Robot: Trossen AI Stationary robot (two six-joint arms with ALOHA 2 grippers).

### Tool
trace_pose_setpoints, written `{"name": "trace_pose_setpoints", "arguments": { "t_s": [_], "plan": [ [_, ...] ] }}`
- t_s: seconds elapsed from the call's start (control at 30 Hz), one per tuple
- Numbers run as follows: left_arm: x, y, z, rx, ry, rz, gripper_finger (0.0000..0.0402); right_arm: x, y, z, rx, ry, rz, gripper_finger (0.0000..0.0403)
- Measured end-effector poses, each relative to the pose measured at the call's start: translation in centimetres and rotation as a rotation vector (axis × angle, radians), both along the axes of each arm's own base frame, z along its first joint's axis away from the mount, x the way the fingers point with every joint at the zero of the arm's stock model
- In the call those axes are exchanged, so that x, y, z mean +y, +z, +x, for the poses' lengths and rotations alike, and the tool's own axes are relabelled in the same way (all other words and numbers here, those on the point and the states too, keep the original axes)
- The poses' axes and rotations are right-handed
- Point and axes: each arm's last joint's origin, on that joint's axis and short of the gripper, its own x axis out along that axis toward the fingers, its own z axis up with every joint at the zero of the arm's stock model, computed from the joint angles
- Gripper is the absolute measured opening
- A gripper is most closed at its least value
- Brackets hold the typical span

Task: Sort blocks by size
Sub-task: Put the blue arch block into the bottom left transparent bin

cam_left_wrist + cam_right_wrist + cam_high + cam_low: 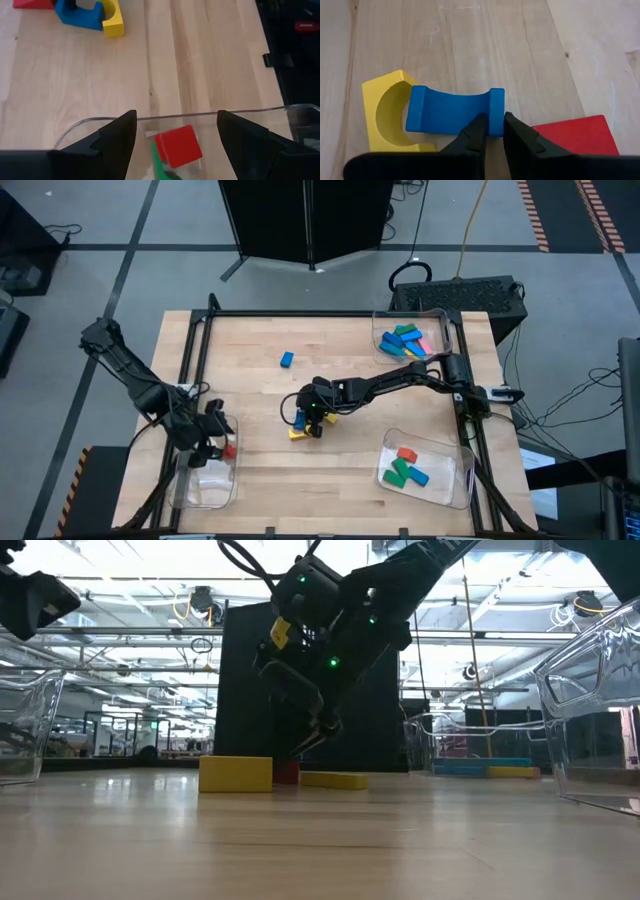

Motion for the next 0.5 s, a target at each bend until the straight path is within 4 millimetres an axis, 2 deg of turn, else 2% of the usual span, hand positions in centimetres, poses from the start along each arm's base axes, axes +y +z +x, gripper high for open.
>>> {"name": "trace_pose_setpoints", "arguments": {
  "t_s": [0.27,0.5],
  "plan": [
    [-0.2,-1.8,0.0,0.042,-0.004,-0.031,0.0273,0.0,0.0,0.0,0.0,0.003,-0.002,0.0044],
    [-0.7,-2.4,-0.1,0.122,-0.04,-0.17,0.0273,0.0,0.0,0.0,0.0,0.015,-0.012,0.0043]
  ]
}}
